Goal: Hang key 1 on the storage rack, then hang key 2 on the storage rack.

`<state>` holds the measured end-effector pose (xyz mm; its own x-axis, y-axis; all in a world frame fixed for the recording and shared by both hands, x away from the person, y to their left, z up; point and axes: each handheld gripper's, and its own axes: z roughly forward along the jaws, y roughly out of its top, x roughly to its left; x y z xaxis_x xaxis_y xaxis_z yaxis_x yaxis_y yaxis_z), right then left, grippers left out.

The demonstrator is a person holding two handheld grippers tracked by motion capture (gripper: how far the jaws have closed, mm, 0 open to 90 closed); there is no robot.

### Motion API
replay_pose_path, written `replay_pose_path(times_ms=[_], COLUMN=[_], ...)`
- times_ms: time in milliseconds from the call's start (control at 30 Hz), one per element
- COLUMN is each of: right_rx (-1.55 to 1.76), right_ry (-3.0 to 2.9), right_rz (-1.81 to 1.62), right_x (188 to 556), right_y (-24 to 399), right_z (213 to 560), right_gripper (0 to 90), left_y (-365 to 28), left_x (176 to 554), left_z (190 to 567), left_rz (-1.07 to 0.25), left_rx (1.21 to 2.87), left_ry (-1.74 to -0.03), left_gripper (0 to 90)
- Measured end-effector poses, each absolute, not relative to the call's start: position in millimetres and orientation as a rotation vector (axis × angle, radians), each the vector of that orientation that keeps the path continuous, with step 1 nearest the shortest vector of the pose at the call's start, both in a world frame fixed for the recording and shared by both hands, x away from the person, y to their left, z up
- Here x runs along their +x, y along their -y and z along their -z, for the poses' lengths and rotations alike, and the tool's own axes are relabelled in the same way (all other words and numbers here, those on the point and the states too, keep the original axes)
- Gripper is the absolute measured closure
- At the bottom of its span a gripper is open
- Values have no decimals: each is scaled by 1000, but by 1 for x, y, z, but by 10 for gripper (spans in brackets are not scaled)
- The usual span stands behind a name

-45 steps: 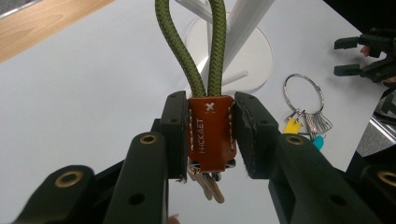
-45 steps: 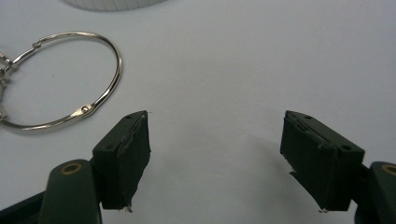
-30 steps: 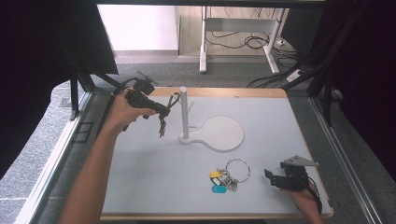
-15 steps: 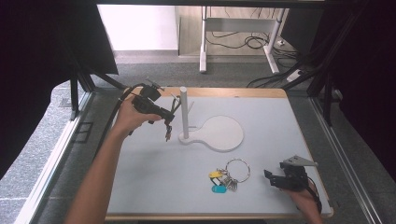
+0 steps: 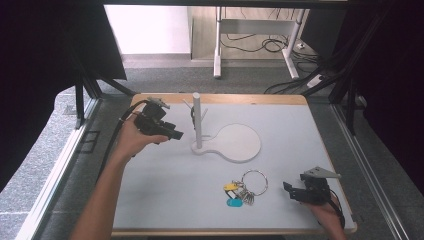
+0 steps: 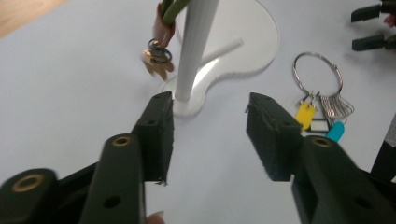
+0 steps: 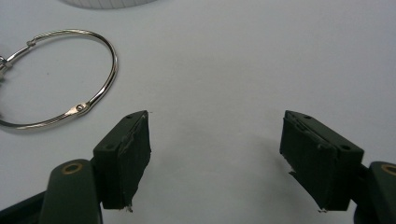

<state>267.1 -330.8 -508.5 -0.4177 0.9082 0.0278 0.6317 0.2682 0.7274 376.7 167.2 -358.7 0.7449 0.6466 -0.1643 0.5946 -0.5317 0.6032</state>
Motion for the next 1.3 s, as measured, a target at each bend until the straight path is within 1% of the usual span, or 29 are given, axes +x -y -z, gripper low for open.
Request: replay_pose_path(times_ms=[167,300,400,767,900,1000,1067,1133,1300], right_rx=[1389,1366,1339,1357,1354,1339,1332,1322,1288], right_ry=[-2157,-2166,-2181,-2168,-2174,-2180,-2174,-2175,-2196], right_rz=[-956,-979,-997,-1042,-1044,-1030,-1015,-1006,-1002], right_x=[267,266,265,265,265,266,266,268,275], right_y=[330,329,327,324,324,321,318,317,307], right_z=[508,507,506,500,499,497,496,495,486], right_gripper=[251,251,250,253,299,339,375,393,441], left_y=[-175,-178,-181,-191,-192,-193,-195,-197,-208], left_x=[355,335,322,279,274,275,275,273,263], left_z=[371,384,393,437,452,457,458,458,453], left_rz=[-133,-137,-160,-129,-84,-96,-97,-105,-91], left_rx=[2265,2221,2240,2248,2265,2284,2281,2285,2226], left_ry=[-911,-896,-881,-892,-905,-912,-919,-923,-938], left_gripper=[459,450,449,427,426,424,424,424,420])
